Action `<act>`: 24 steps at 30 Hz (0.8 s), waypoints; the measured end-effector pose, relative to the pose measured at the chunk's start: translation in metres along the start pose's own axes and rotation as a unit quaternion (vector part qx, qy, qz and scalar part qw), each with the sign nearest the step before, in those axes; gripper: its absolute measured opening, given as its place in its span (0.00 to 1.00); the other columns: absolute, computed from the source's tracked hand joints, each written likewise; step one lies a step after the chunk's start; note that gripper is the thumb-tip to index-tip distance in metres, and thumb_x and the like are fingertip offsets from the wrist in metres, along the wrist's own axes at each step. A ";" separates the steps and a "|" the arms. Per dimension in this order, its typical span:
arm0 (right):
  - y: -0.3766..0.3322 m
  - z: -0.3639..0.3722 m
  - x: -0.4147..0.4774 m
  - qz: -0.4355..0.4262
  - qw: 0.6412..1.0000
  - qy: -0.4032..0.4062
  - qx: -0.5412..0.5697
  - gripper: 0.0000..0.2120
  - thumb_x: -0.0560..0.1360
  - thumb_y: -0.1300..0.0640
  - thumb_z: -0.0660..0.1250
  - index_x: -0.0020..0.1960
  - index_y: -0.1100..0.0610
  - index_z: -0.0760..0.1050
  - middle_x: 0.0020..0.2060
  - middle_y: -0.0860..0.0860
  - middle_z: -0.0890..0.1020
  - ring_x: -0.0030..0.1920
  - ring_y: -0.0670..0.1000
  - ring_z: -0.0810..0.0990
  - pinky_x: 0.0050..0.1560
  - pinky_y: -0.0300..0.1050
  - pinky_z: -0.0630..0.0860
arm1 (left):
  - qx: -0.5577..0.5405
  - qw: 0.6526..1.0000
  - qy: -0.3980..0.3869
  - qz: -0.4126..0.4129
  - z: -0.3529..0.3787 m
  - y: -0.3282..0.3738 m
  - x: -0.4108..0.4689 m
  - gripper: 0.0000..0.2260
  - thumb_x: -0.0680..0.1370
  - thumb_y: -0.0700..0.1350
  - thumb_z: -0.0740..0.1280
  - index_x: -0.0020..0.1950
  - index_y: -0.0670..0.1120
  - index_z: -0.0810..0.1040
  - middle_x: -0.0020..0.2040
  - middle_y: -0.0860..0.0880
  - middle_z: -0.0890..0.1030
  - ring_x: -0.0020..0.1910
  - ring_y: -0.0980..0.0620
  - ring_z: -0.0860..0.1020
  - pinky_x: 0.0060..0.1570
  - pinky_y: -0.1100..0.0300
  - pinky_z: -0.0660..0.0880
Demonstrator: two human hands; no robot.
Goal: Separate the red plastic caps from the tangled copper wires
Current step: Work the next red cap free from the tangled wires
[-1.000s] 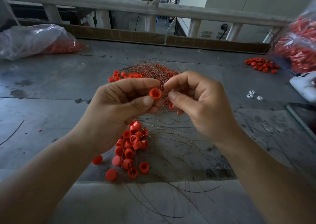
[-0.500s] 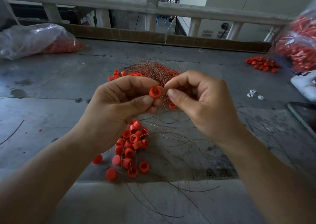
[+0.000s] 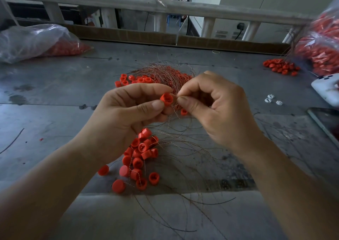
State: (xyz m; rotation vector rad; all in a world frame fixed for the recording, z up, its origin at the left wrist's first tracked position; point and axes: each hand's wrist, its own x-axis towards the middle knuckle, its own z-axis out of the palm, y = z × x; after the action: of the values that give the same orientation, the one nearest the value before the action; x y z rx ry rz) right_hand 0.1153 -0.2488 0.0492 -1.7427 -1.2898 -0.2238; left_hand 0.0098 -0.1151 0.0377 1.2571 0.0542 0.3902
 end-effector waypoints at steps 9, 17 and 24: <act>0.001 0.000 0.001 -0.035 0.999 0.007 -0.039 0.02 0.70 0.62 0.69 0.39 0.60 0.78 0.33 0.41 0.71 0.34 0.38 0.70 0.38 0.28 0.67 | 0.001 1.000 -0.010 -0.007 -0.001 0.002 0.000 0.12 0.59 0.40 0.69 0.40 0.44 0.85 0.35 0.49 0.84 0.34 0.56 0.81 0.34 0.68 0.77; 0.001 0.000 0.001 -0.043 0.998 0.009 -0.049 0.03 0.70 0.62 0.69 0.39 0.61 0.79 0.33 0.40 0.70 0.34 0.38 0.69 0.37 0.28 0.67 | 0.003 1.000 -0.014 -0.004 0.000 0.002 -0.001 0.12 0.59 0.40 0.69 0.40 0.44 0.85 0.36 0.49 0.84 0.34 0.56 0.82 0.34 0.68 0.77; 0.001 0.000 0.001 -0.046 0.997 0.010 -0.055 0.02 0.70 0.62 0.69 0.39 0.61 0.79 0.33 0.40 0.70 0.34 0.38 0.69 0.37 0.28 0.67 | 0.012 1.000 -0.012 0.001 0.000 0.002 -0.001 0.12 0.59 0.41 0.69 0.40 0.45 0.85 0.35 0.49 0.84 0.34 0.56 0.82 0.34 0.68 0.77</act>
State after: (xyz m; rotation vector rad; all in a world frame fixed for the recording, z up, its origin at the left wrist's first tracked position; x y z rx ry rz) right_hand 0.1167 -0.2485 0.0495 -1.7708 -1.3668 -0.3692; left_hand 0.0083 -0.1146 0.0394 1.2849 0.0384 0.3773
